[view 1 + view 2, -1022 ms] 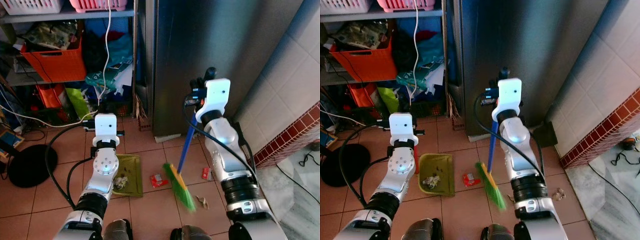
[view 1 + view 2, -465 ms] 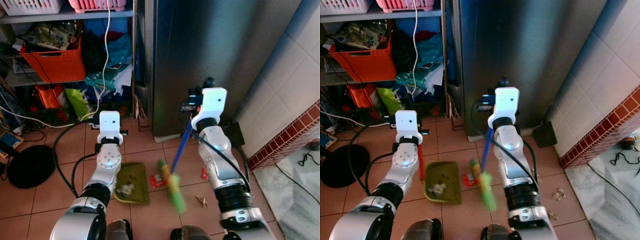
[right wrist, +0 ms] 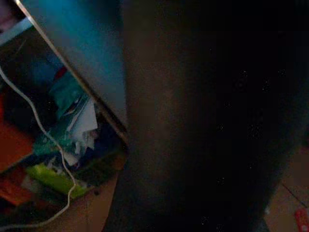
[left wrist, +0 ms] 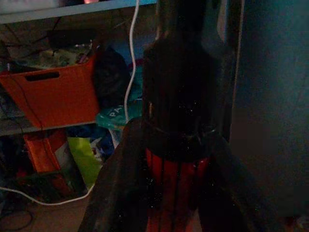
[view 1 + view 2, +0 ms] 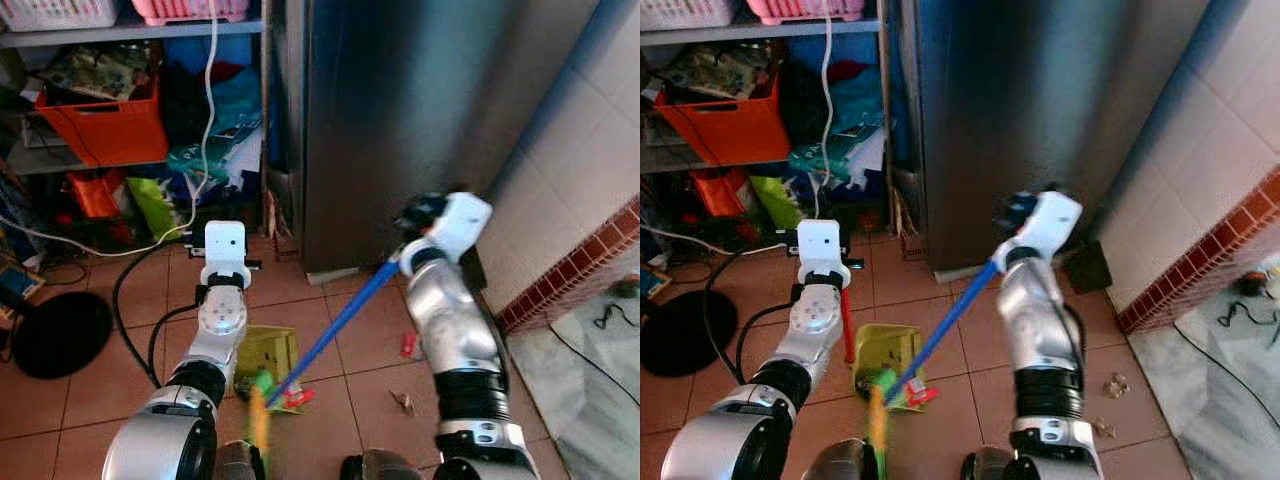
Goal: Sweep floor
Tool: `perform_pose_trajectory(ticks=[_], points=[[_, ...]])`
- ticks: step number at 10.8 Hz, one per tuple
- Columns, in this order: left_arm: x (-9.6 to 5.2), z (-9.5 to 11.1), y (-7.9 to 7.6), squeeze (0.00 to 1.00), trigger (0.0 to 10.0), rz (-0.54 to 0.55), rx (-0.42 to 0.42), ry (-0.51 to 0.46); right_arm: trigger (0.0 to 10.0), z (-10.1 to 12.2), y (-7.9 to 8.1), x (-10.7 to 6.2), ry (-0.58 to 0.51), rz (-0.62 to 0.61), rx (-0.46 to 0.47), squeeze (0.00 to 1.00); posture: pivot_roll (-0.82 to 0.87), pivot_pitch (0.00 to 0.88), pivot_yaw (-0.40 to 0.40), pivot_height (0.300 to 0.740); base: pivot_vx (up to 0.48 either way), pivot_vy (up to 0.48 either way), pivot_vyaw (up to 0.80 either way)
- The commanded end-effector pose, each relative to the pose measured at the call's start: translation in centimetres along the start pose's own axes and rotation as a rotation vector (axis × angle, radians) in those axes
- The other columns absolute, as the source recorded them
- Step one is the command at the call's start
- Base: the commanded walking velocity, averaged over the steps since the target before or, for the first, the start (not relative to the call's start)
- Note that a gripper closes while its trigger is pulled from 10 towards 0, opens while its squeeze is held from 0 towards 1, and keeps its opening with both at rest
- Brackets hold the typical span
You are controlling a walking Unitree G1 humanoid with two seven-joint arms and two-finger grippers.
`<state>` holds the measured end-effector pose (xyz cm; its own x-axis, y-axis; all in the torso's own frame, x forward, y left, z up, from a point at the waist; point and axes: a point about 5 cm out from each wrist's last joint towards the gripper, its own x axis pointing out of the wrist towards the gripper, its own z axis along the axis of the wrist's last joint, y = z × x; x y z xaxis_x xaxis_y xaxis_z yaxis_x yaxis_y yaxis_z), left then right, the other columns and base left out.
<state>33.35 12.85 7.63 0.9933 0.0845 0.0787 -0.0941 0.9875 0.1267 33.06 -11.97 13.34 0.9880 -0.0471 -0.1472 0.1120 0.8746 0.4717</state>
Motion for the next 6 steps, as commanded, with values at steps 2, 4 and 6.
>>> perform_pose_trajectory(ticks=[2,4,6], points=[[0.0,0.1,-0.9,0.00,10.0,-0.038,-0.022,0.008,10.0,2.2,4.6,0.2,-0.030,0.170,0.190,0.00,-0.18,0.088,-0.010,0.740,0.000,0.000,0.00],[0.2,0.3,-0.8,0.00,10.0,-0.051,-0.017,-0.003,10.0,6.8,5.7,0.3,-0.206,0.302,0.052,0.00,-0.18,0.069,-0.004,0.740,0.000,0.000,0.00],[0.4,0.6,-1.1,0.00,10.0,-0.079,-0.003,-0.009,10.0,8.6,4.5,0.4,-0.360,0.279,-0.195,0.00,-0.17,0.065,0.002,0.740,0.000,0.000,0.00]])
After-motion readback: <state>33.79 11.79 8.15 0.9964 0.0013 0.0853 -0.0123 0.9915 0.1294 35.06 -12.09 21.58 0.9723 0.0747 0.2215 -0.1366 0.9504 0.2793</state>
